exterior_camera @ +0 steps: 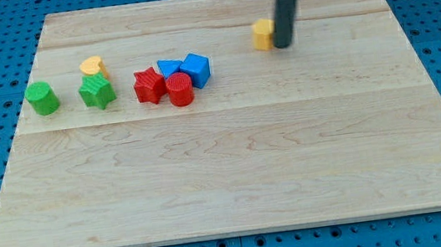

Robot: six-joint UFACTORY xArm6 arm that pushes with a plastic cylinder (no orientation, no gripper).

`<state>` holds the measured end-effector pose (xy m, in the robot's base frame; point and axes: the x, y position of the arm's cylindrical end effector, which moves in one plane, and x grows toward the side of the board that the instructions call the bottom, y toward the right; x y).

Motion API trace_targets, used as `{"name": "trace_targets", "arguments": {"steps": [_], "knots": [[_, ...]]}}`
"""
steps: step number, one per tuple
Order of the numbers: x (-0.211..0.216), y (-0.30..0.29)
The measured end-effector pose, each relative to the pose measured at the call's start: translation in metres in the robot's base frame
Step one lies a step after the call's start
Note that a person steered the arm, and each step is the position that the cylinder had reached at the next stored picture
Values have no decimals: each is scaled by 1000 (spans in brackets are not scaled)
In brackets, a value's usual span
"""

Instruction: Push the yellow hexagon above the yellow heart

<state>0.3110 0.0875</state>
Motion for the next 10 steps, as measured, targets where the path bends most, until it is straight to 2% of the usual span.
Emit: {"name": "trace_targets", "arguments": {"steps": [1,2,3,4,5,8,10], "knots": [[-35,-2],[-49,-29],[-37,-136],[-33,-72],[9,-83],[-47,-225],[-47,-256]]}}
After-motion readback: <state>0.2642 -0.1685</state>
